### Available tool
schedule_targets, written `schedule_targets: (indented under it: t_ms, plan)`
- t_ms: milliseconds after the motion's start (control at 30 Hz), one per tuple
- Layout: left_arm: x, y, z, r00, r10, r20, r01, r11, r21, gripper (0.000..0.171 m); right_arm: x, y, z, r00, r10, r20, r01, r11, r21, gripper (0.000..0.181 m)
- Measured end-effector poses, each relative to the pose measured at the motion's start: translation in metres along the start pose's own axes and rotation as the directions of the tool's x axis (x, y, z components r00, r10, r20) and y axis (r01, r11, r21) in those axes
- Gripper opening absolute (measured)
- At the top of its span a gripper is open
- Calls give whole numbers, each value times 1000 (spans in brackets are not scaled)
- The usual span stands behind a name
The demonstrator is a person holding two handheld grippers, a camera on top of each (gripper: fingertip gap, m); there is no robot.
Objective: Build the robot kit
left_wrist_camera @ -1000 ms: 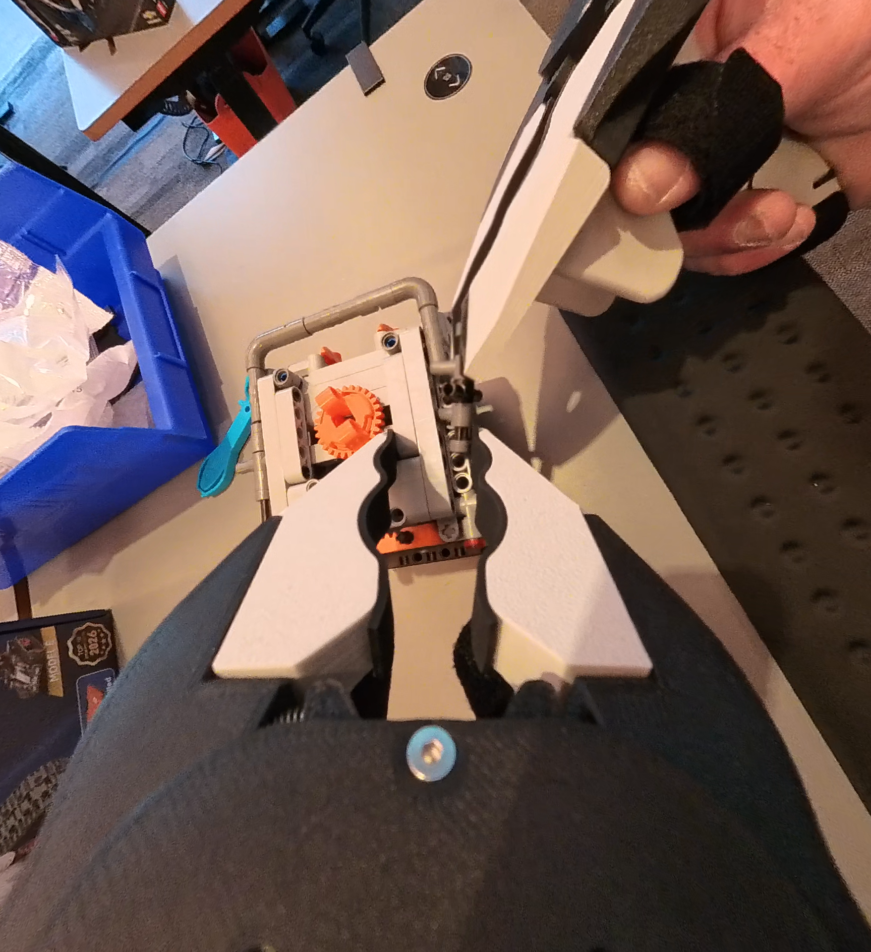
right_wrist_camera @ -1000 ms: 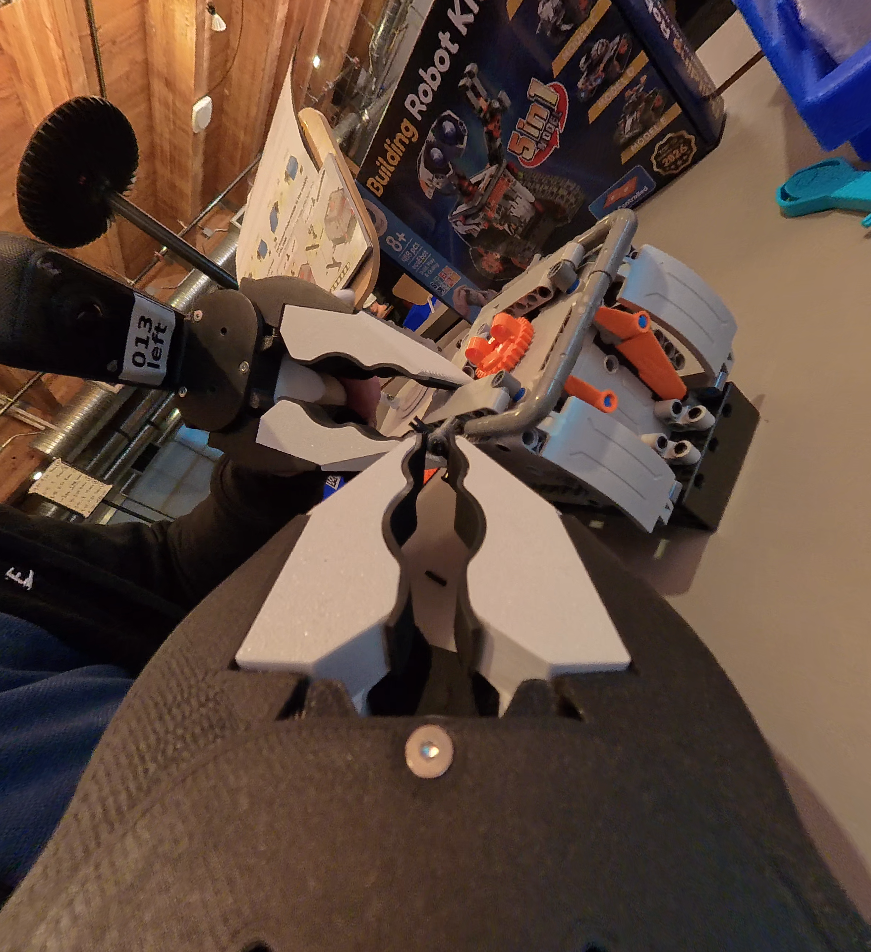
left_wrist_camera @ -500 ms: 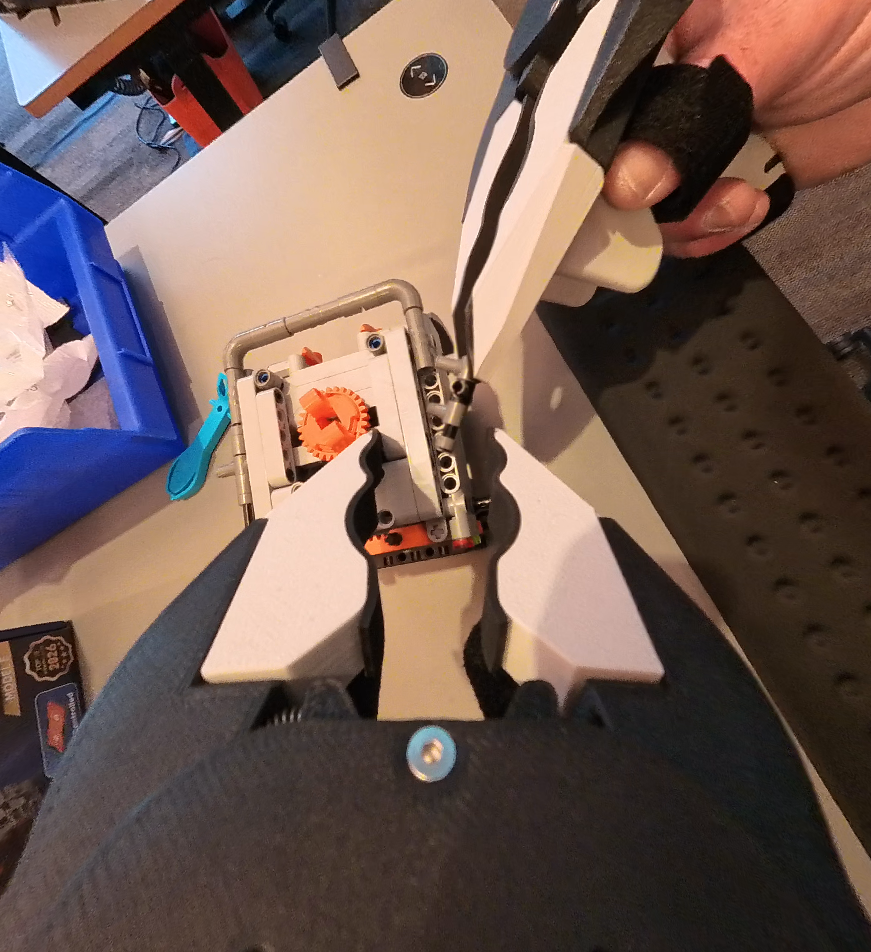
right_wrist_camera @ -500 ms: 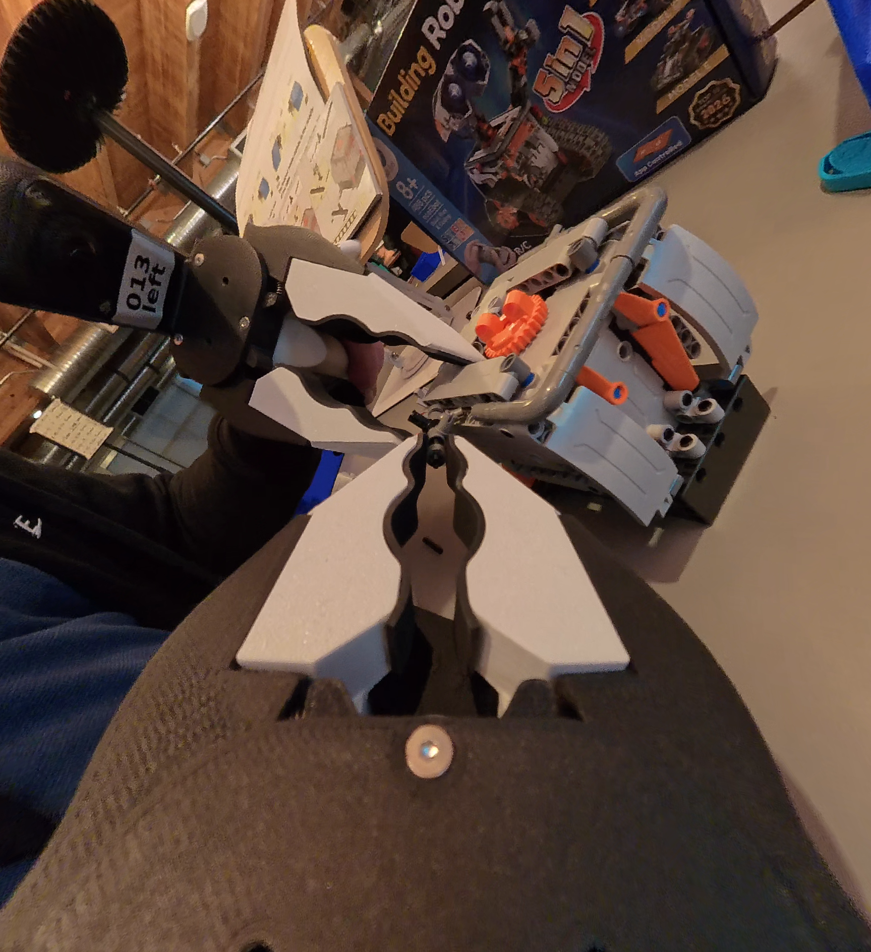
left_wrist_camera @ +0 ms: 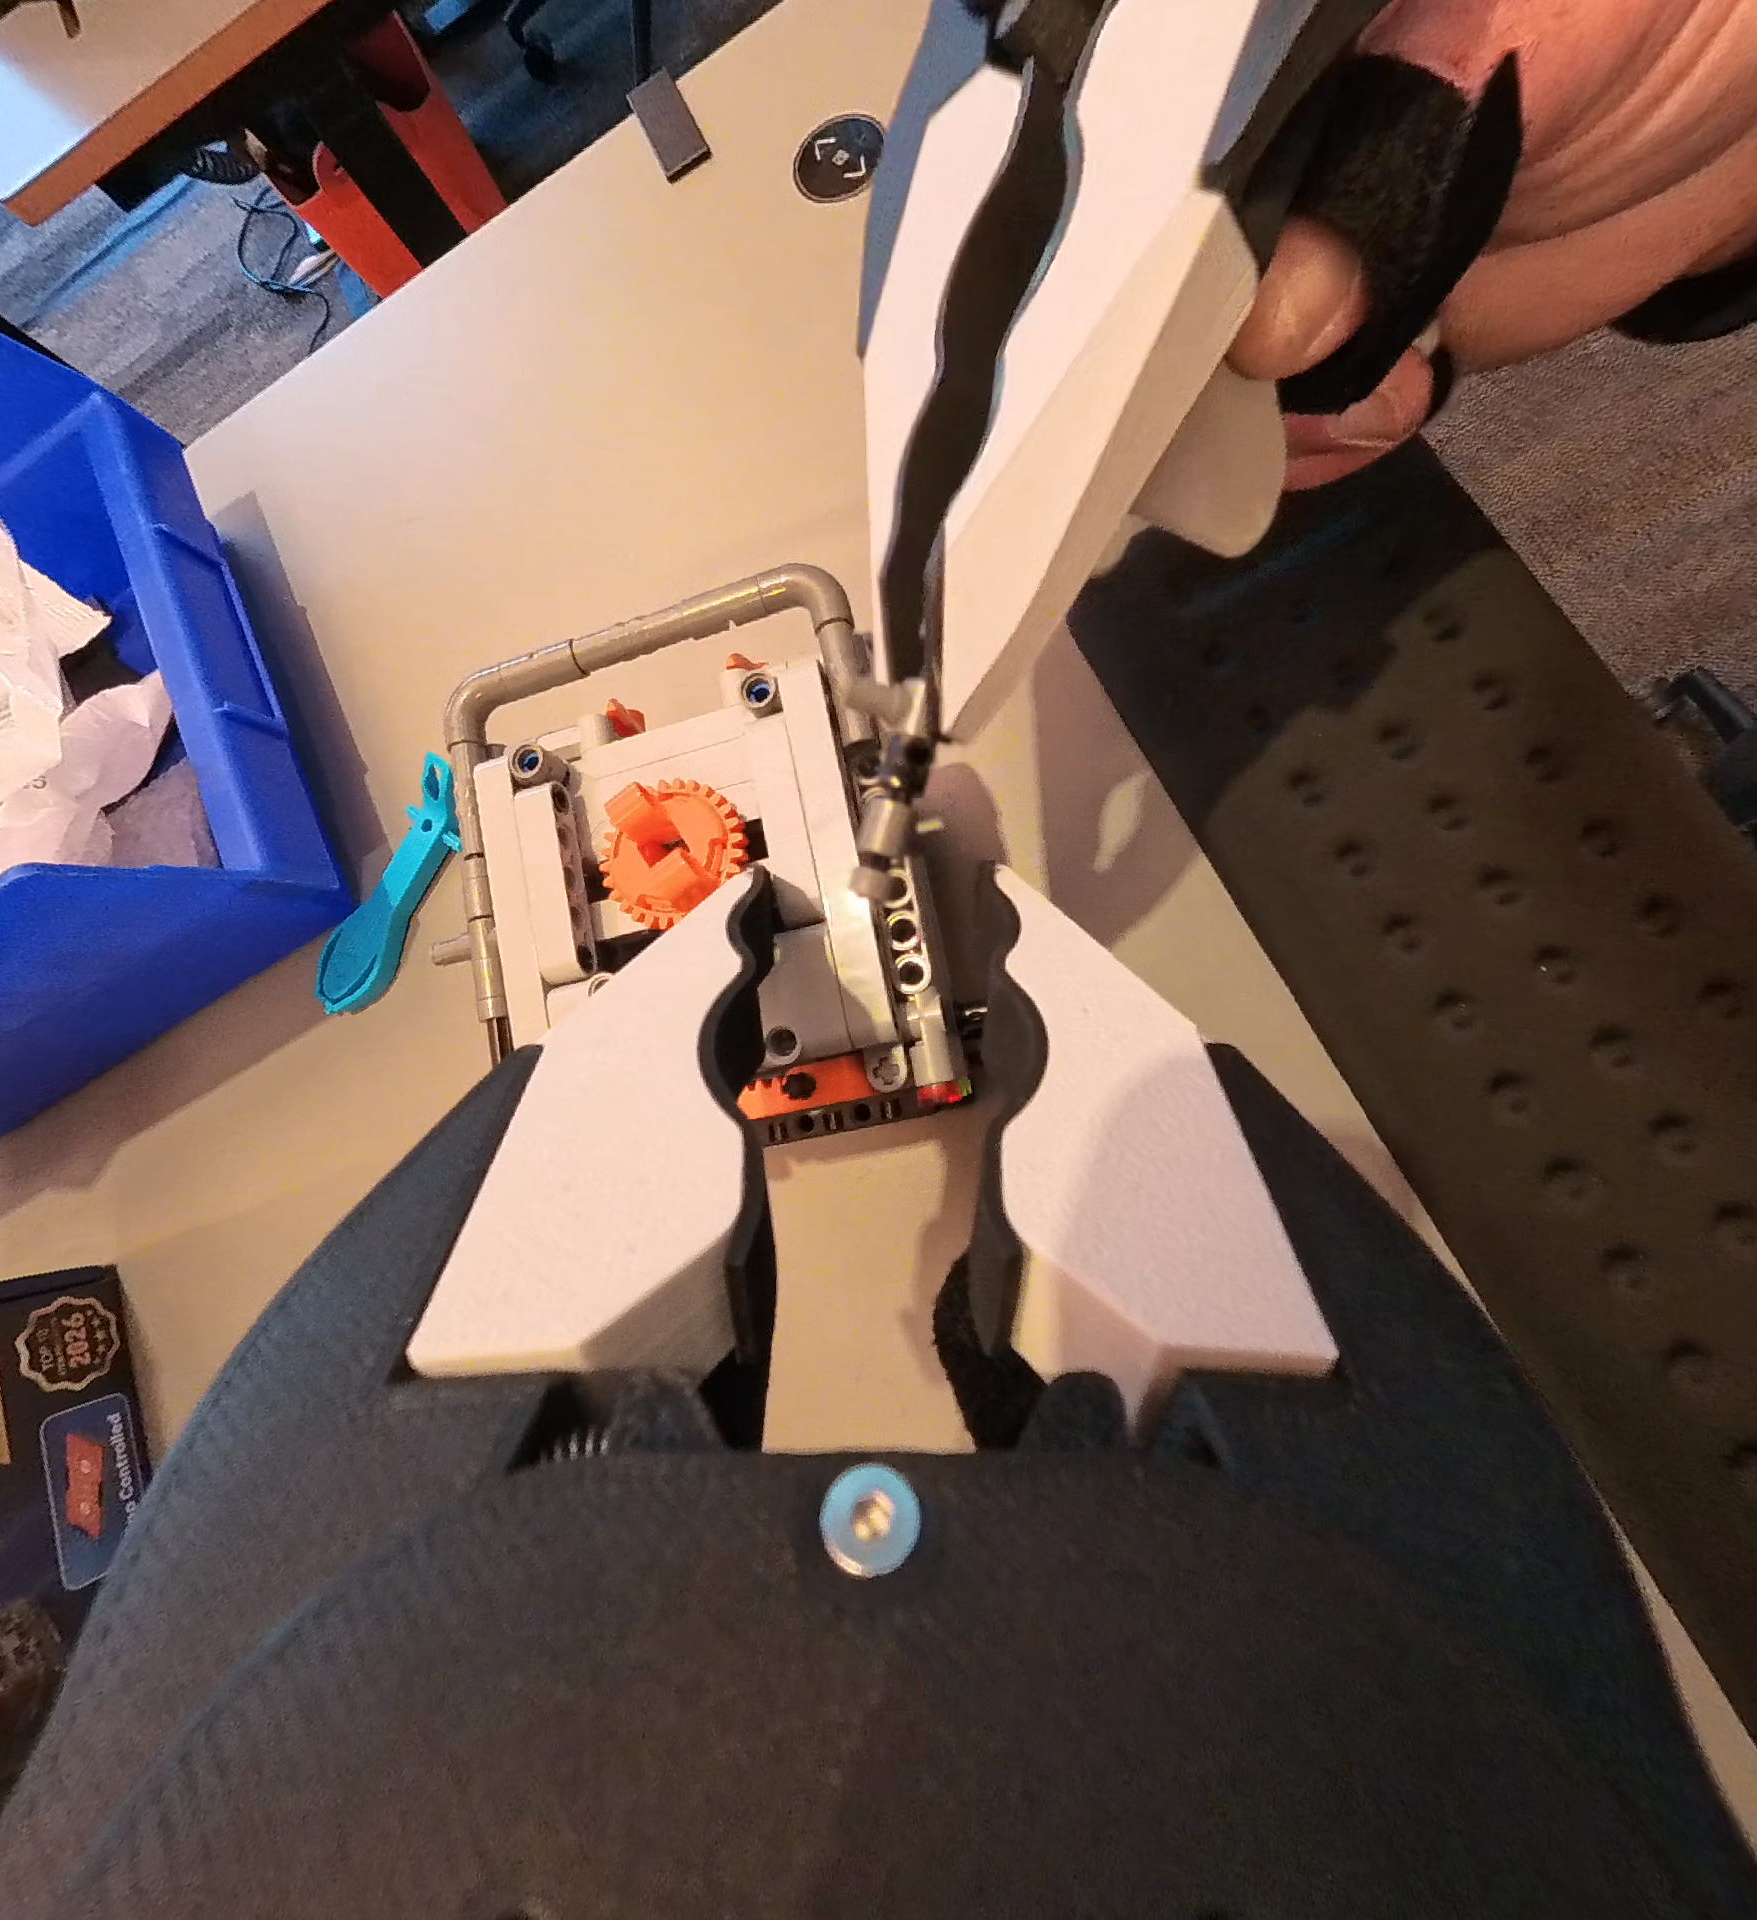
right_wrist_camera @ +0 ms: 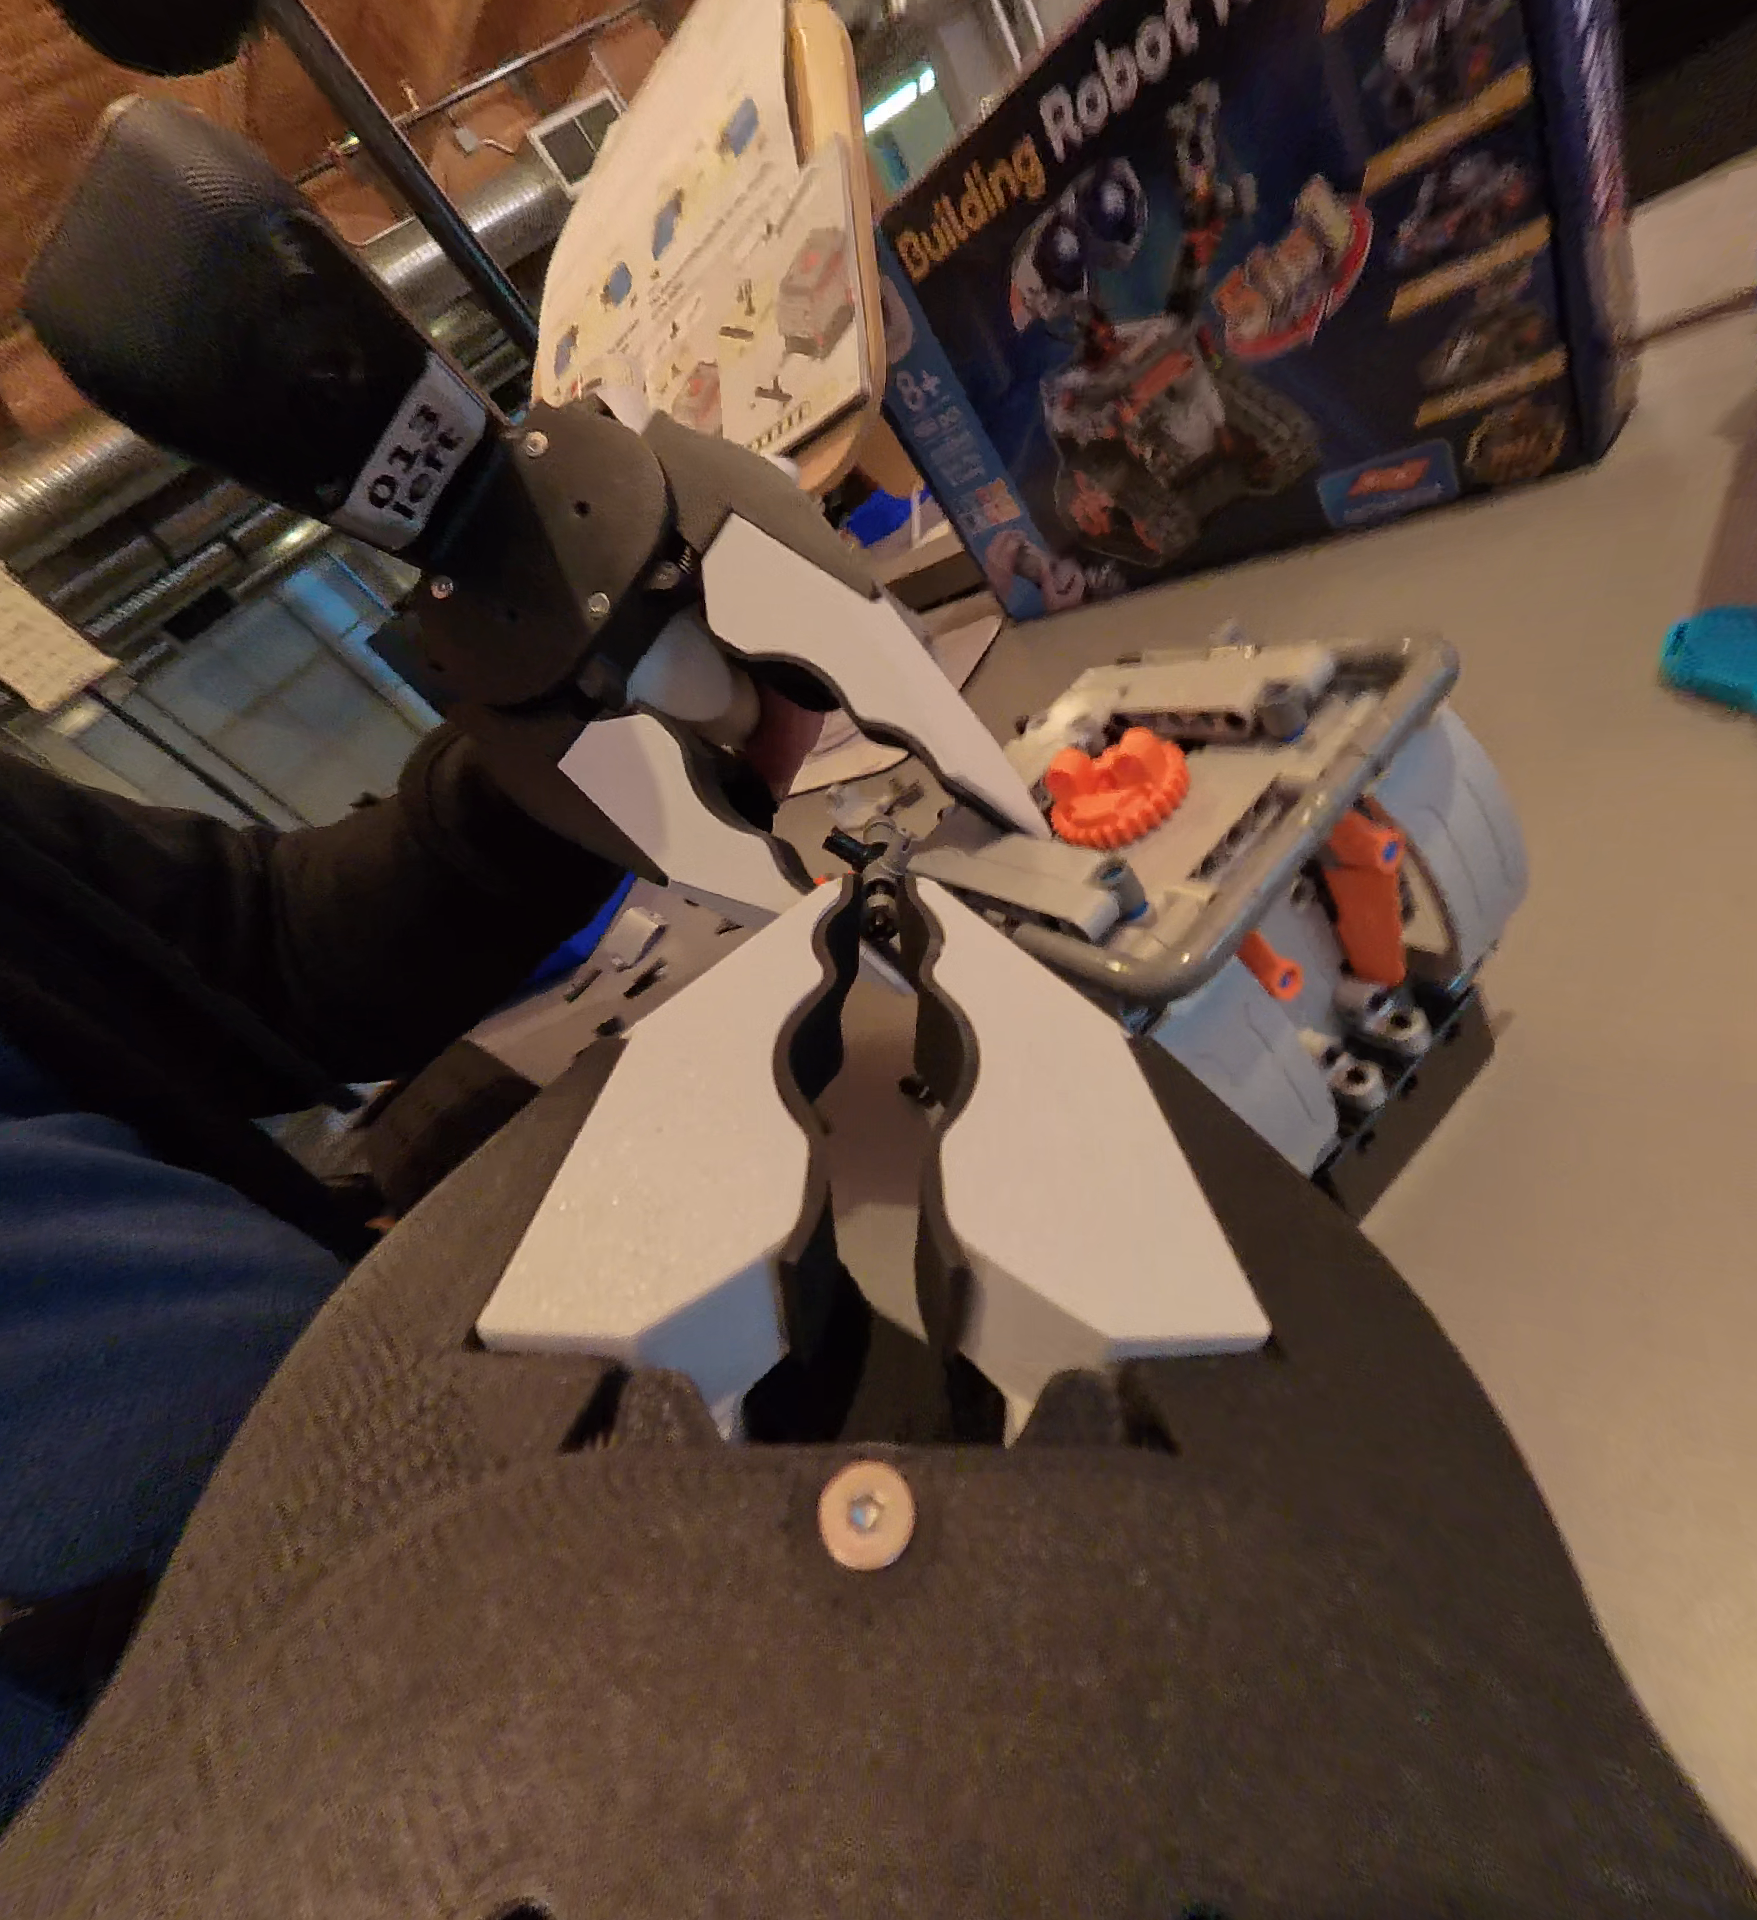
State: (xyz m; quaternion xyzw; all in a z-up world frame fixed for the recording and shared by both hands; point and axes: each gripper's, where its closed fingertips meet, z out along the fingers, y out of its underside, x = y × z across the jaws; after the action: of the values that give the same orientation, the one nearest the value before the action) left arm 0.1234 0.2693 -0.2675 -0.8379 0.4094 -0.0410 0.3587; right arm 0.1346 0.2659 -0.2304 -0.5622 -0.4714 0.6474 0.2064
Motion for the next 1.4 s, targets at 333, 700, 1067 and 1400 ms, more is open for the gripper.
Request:
schedule_targets:
  t_ms: [333, 700, 1067, 1400]
  plan:
    - [0, -1, 0, 1000, -8, -1, 8, 1000, 13, 35, 5, 18, 2, 960, -276, -46, 267, 952, -149, 4]
    - [-1, -2, 0, 1000, -24, -7, 25, 999, 22, 29, 9, 20, 0, 968, -252, -17, 244, 949, -200, 4]
    - [1, -3, 0, 998, -42, -56, 44, 999, 32, 30, 7, 22, -1, 944, -326, 42, 325, 905, -274, 4]
    - [2, -4, -1, 993, -65, -94, 69, 997, 34, 31, 12, 29, -3, 965, -259, 25, 252, 903, -347, 4]
